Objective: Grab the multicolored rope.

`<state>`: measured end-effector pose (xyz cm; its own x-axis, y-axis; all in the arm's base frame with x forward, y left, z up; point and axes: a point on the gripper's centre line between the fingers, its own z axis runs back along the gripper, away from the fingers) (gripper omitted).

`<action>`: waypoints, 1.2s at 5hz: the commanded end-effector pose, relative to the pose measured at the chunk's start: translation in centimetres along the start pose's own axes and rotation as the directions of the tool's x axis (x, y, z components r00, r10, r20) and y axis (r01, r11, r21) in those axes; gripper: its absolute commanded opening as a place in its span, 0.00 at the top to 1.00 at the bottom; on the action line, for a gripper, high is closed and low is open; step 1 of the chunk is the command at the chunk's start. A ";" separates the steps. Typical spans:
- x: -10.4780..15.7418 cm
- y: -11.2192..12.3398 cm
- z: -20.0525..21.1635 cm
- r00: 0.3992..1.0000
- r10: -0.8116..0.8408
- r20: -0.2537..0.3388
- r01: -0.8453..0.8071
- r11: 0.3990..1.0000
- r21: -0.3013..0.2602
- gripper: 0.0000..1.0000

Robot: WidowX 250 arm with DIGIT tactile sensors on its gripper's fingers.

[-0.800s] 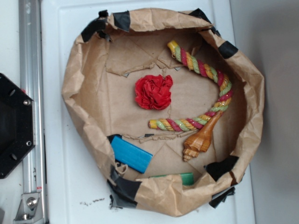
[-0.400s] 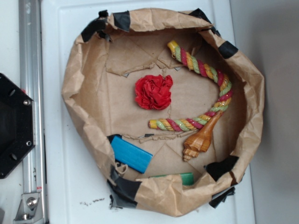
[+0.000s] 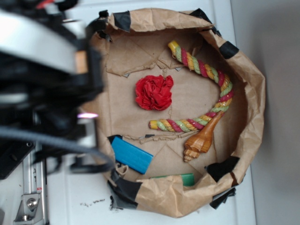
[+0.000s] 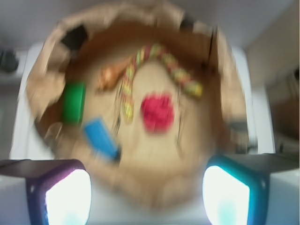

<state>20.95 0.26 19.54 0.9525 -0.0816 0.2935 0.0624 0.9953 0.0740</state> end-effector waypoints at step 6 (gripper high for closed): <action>7.4 5.4 -16.6 0.944 -0.286 -0.166 0.299 0.953 0.058 0.00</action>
<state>32.69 6.08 5.25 0.9379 -0.3437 0.0476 0.3291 0.9246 0.1917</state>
